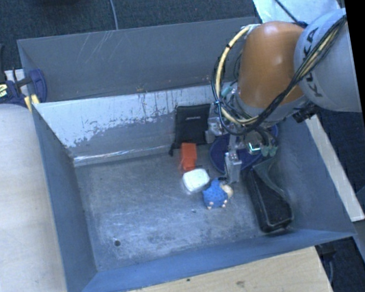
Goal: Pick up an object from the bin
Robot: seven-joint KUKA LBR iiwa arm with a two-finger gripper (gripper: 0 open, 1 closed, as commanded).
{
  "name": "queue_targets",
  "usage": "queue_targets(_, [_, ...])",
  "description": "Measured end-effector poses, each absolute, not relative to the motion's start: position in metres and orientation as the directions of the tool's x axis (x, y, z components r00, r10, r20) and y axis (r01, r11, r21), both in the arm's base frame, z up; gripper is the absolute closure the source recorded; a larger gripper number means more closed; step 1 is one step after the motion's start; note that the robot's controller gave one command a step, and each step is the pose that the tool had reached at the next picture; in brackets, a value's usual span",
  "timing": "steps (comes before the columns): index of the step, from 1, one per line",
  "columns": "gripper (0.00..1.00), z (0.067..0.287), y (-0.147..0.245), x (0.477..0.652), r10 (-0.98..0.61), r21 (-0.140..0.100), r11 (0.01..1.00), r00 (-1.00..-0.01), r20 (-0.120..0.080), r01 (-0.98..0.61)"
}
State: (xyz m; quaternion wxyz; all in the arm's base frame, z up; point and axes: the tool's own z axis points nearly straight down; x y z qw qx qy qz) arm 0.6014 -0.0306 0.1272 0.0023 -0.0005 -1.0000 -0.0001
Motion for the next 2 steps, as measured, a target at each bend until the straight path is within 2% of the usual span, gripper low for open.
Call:
queue_targets(1, [0.0, 0.178, -0.082, 0.579, -0.073, -0.004, 0.997, -0.997, -0.008, -0.073])
queue_targets(2, [0.0, 0.086, -0.118, 0.518, -0.137, 0.003, 0.991, -0.99, -0.019, -0.137])
